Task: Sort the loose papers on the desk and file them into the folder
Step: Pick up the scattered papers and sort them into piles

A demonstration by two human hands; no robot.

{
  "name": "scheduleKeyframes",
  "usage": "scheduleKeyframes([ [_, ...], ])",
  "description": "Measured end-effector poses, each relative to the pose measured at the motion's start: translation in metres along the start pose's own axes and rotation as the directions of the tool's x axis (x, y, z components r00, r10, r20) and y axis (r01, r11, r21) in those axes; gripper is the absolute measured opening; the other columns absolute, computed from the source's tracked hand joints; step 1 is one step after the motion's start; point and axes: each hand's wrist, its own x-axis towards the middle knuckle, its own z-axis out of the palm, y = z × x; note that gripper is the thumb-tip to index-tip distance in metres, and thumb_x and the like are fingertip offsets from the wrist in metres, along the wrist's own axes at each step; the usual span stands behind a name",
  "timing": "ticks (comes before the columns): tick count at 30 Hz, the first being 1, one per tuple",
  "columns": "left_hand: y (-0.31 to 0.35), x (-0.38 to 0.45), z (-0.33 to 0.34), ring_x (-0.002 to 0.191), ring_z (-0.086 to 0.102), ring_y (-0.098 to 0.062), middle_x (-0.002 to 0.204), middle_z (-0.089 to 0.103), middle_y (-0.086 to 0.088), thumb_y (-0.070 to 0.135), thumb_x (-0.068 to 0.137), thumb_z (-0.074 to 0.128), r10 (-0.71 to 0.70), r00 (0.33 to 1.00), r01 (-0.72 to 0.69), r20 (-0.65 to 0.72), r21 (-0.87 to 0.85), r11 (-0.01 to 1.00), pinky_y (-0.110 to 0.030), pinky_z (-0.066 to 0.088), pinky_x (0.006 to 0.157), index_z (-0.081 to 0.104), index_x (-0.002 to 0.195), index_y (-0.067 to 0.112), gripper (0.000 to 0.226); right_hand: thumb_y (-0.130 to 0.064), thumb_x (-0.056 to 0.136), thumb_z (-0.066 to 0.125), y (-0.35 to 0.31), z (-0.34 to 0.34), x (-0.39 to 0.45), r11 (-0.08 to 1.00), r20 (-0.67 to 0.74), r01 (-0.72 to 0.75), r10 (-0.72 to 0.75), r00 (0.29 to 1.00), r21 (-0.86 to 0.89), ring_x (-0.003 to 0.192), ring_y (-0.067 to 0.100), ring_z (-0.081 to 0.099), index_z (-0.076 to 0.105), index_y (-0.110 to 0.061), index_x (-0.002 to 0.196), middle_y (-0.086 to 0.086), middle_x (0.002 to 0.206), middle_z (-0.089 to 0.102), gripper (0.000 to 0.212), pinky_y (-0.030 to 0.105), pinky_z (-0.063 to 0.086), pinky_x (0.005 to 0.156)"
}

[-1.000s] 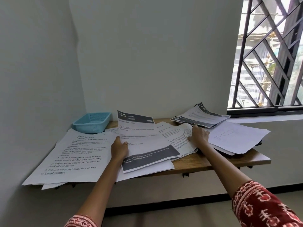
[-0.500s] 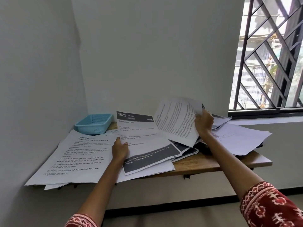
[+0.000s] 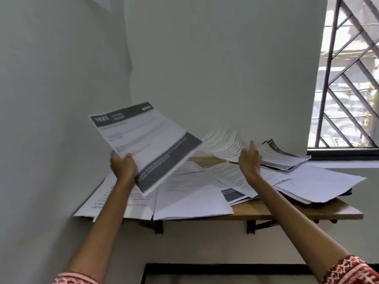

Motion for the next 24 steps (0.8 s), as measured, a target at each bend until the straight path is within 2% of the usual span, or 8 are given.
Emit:
scheduleKeyframes([
  [3,0.021,0.028,-0.034,0.121,0.051,-0.027,0.135,0.051,-0.014,0.002,0.091,0.046,0.065,0.994,-0.064,-0.086,0.017,0.998,-0.03,0.039,0.104,0.044,0.134,0.001,0.043,0.008,0.092,0.033,-0.016,0.035,-0.037,0.998,0.153,0.025,-0.033,0.988,0.054,0.079,0.031,0.053,0.043,0.003,0.125,0.018,0.09,0.056,0.035,0.029,0.042,0.062],
  [9,0.04,0.033,-0.073,0.117,0.054,-0.027,0.129,0.056,-0.013,-0.001,0.089,0.045,0.065,0.993,-0.059,-0.097,0.063,0.996,-0.025,0.041,0.095,0.05,0.126,0.002,0.038,-0.004,0.096,0.044,-0.053,0.111,-0.119,0.961,0.322,-0.065,-0.026,0.947,0.268,0.103,0.029,0.059,0.032,-0.007,0.138,0.013,0.118,0.057,0.044,0.026,0.043,0.071],
  [12,0.037,0.032,-0.086,0.115,0.055,-0.027,0.128,0.056,-0.012,-0.003,0.089,0.043,0.042,0.994,-0.037,-0.099,0.059,0.998,-0.022,0.04,0.088,0.051,0.126,0.002,0.039,0.006,0.089,0.048,-0.063,0.14,-0.155,0.954,0.503,-0.125,-0.031,0.864,0.273,0.125,0.031,0.045,0.007,-0.01,0.149,0.016,0.144,0.033,0.075,0.026,0.045,0.09],
  [14,0.035,0.033,-0.092,0.116,0.054,-0.027,0.129,0.056,-0.012,-0.004,0.089,0.043,0.032,0.995,-0.026,-0.095,0.067,0.997,-0.023,0.04,0.087,0.051,0.127,0.003,0.04,-0.001,0.086,0.055,-0.067,0.151,-0.173,0.983,0.657,-0.119,-0.002,0.754,0.14,0.138,0.033,0.025,-0.012,-0.012,0.15,0.019,0.155,0.005,0.093,0.029,0.03,0.106],
  [15,0.033,0.033,-0.094,0.117,0.054,-0.027,0.13,0.055,-0.012,-0.004,0.089,0.042,0.031,0.996,-0.025,-0.085,0.072,0.997,-0.022,0.039,0.087,0.051,0.128,0.003,0.04,-0.009,0.085,0.059,-0.068,0.153,-0.177,0.996,0.659,-0.072,0.016,0.752,0.058,0.141,0.035,0.015,-0.014,-0.013,0.149,0.02,0.155,-0.001,0.098,0.035,0.025,0.11],
  [19,0.028,0.033,-0.098,0.117,0.053,-0.026,0.131,0.054,-0.011,-0.004,0.091,0.041,0.024,0.998,-0.02,-0.06,0.063,0.998,-0.023,0.039,0.088,0.049,0.129,0.003,0.04,-0.025,0.085,0.061,-0.062,0.153,-0.165,0.99,0.474,0.114,-0.06,0.879,-0.087,0.141,0.033,0.014,0.007,-0.011,0.15,0.016,0.155,0.011,0.086,0.043,0.03,0.107],
  [23,0.02,0.033,-0.089,0.117,0.053,-0.026,0.13,0.055,-0.011,-0.004,0.091,0.042,0.001,1.0,0.001,-0.031,0.059,0.998,-0.025,0.04,0.089,0.05,0.128,0.003,0.039,-0.024,0.093,0.055,-0.054,0.15,-0.16,0.979,0.74,0.201,-0.123,0.661,-0.017,0.119,0.027,0.052,0.048,-0.007,0.13,0.013,0.124,0.059,0.041,0.036,0.035,0.106],
  [24,0.016,0.032,-0.086,0.116,0.053,-0.026,0.13,0.055,-0.011,-0.003,0.091,0.043,-0.007,1.0,0.009,-0.019,0.061,0.998,-0.024,0.04,0.089,0.05,0.128,0.003,0.038,-0.026,0.095,0.052,-0.053,0.149,-0.158,0.97,0.726,0.241,-0.14,0.673,-0.037,0.116,0.027,0.054,0.052,-0.009,0.127,0.012,0.119,0.063,0.036,0.038,0.028,0.11],
])
